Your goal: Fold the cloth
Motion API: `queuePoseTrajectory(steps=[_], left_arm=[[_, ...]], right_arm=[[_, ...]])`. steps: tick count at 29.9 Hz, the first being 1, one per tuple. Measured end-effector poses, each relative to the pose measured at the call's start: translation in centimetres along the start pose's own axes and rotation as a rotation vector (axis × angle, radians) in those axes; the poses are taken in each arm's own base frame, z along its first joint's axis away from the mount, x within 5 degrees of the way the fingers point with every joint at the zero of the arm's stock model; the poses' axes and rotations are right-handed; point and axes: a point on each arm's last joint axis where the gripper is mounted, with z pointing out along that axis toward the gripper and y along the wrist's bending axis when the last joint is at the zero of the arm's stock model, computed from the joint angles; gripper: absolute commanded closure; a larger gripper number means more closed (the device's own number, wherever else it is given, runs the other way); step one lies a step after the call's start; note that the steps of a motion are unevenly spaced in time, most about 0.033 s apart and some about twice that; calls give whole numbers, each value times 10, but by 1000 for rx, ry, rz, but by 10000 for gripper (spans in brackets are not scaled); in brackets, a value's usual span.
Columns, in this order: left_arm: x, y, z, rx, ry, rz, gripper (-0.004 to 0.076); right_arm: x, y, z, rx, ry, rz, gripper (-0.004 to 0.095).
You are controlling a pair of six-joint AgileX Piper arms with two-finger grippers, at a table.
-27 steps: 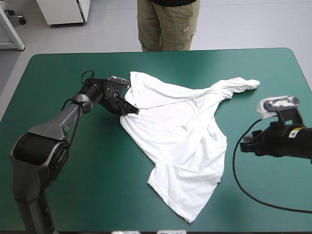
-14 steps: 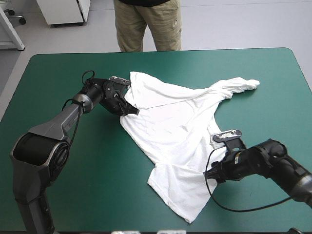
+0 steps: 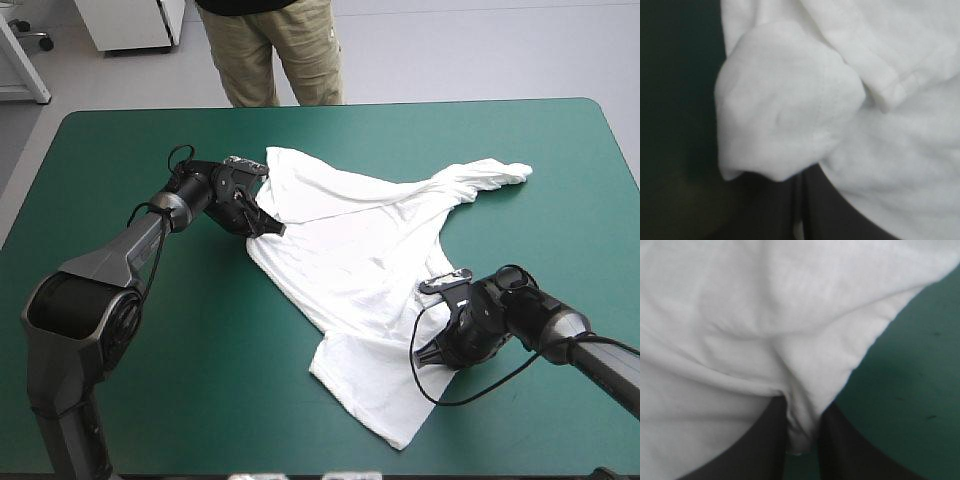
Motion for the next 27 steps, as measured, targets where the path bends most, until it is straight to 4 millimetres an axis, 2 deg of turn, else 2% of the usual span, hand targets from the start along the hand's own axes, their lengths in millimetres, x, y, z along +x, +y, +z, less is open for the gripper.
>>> queuePoseTrajectory(steps=[8,10,12,14,20,24,27], left_arm=[[1,-1,-6,2,6,13,733],[6,-3,-16,9,37,22,733],[7,-5,-32,8,28,32,733],[4,-8,-64,2,-26,51,733],[-1,-15,-192,-80,-293,108,733],[10,-21,-280,-154,-479,136,733],[26,-27,-344,-192,-626,144,733]], right_arm=[[-1,10,-10,-105,-101,41,912],[2,11,-26,-118,-159,57,911],[5,11,-52,-116,-247,57,911],[7,10,-90,-107,-366,50,912],[23,4,-213,-39,-732,3,912],[35,0,-282,26,-912,-53,912],[46,-1,-326,64,-1044,-96,912]])
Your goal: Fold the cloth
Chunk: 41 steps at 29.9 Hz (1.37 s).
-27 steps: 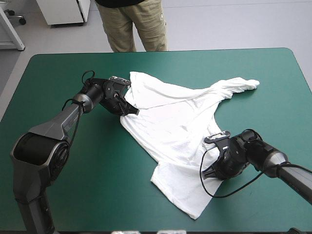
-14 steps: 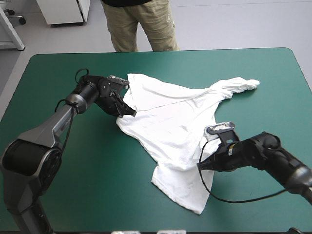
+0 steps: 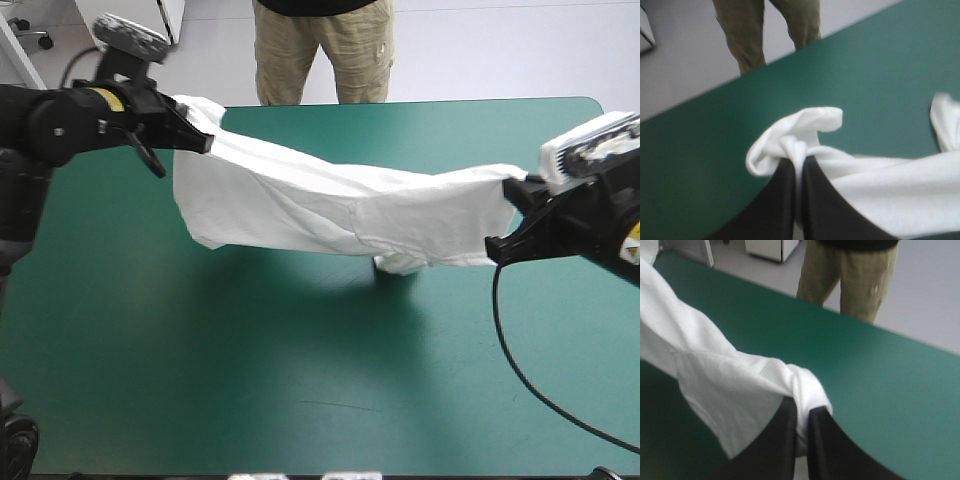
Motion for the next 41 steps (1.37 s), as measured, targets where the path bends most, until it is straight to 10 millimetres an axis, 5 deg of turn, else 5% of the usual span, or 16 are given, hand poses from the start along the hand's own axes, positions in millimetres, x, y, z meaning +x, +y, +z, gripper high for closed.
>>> queuePoseTrajectory(steps=[6,12,17,20,25,34,41], left_arm=[[-24,5,-101,-58,-256,1,733],[-23,4,-189,-98,-501,4,733],[-10,0,-236,-111,-615,10,733],[-8,-1,-235,-107,-604,11,733],[-13,2,-167,-86,-395,12,733],[-7,12,40,-130,19,69,733],[24,8,200,-126,169,65,733]], right_arm=[[-48,-7,-66,20,-267,-56,911],[-68,-13,-134,46,-493,-85,904],[-66,-16,-148,74,-490,-96,904],[-67,-17,-128,94,-399,-104,904],[-70,-18,-62,143,-193,-121,905],[-58,-26,99,257,106,-141,925],[-15,-77,240,114,264,25,925]])
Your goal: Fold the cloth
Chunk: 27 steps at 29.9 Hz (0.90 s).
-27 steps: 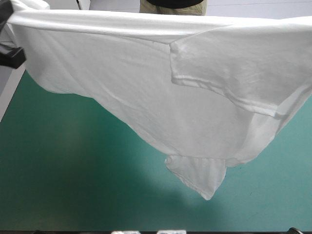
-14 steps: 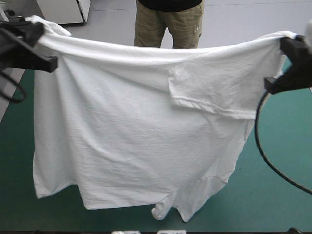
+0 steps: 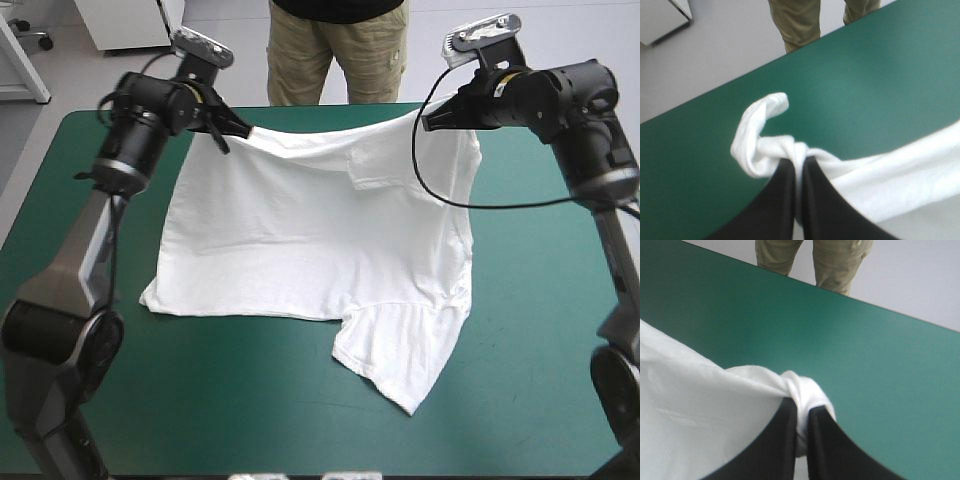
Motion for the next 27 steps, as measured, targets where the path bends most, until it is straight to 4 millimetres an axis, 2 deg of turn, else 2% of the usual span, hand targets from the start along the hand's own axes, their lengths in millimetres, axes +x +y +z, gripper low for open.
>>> queuePoseTrajectory(steps=[2,4,7,9,11,13,14,17,20,24,27], left_arm=[[8,-11,45,15,27,-17,733],[17,-20,79,26,35,-28,733],[31,-31,121,38,42,-54,725],[39,-36,143,42,53,-67,662],[46,-37,160,41,61,-74,520],[51,-35,171,37,53,-83,346],[52,-34,175,35,45,-87,232],[50,-31,182,27,-32,-121,87],[38,-29,181,24,-157,-165,92],[27,-27,176,19,-260,-176,118],[21,-22,163,12,-271,-175,129]], right_arm=[[10,-17,45,-15,38,43,925],[23,-31,84,-25,71,77,925],[42,-50,126,-24,121,116,913],[50,-59,146,-19,144,125,863],[55,-66,162,-15,152,127,773],[56,-71,171,-6,138,128,676],[55,-73,174,-4,128,132,628],[52,-80,176,21,75,134,488],[48,-86,176,46,23,136,398],[45,-93,172,70,-11,139,394],[39,-99,158,84,-24,139,394]])
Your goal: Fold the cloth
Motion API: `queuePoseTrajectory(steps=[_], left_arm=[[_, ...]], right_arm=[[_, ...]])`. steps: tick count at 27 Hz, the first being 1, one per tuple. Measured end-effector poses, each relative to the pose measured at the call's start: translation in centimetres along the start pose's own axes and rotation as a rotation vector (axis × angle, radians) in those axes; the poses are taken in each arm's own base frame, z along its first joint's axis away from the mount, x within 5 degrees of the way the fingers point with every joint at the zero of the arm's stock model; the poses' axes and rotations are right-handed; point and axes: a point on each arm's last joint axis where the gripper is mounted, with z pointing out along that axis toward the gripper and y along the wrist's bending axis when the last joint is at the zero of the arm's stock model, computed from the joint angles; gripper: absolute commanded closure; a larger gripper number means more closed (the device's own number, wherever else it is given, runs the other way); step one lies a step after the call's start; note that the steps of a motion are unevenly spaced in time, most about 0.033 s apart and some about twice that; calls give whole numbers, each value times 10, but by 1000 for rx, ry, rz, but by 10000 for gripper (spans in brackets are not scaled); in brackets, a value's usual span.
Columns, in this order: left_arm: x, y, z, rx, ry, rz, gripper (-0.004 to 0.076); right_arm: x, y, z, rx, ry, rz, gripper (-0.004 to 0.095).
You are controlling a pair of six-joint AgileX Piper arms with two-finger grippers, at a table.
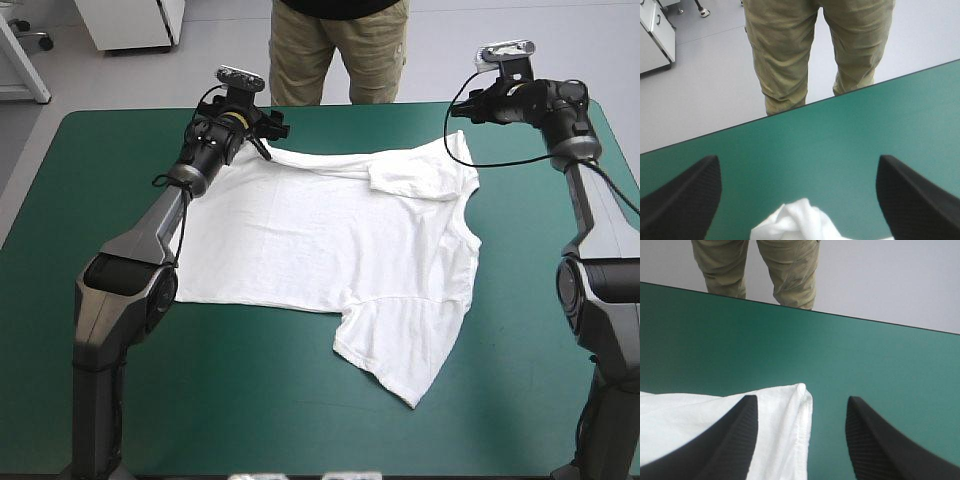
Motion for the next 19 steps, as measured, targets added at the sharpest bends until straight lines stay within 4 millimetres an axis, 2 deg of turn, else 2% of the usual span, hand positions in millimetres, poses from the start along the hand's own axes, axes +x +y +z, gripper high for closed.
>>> queuePoseTrajectory(steps=[2,5,9,10,12,13,14,15,16,17,19], left_arm=[[-11,3,-14,-8,12,-3,143],[-37,12,-53,-27,50,-10,183],[-74,26,-123,-56,96,-18,239],[-82,29,-143,-63,105,-19,247],[-94,35,-181,-74,122,-16,251],[-100,37,-201,-78,130,-18,251],[-103,39,-220,-81,140,-16,251],[-104,42,-252,-85,171,-8,251],[-101,43,-263,-85,189,-6,251],[-90,43,-284,-84,241,0,251],[-73,42,-296,-78,297,6,251]], right_arm=[[-7,-2,-18,9,1,-14,395],[-20,2,-53,4,9,-32,399],[-35,11,-114,-17,17,-39,399],[-39,14,-135,-24,9,-39,399],[-41,19,-162,-44,21,-36,399],[-41,23,-182,-59,32,-33,399],[-40,26,-194,-67,44,-31,400],[-35,31,-218,-83,78,-28,403],[-31,33,-228,-85,88,-22,422],[-19,37,-241,-91,118,-12,422],[-6,41,-246,-98,153,6,422]])
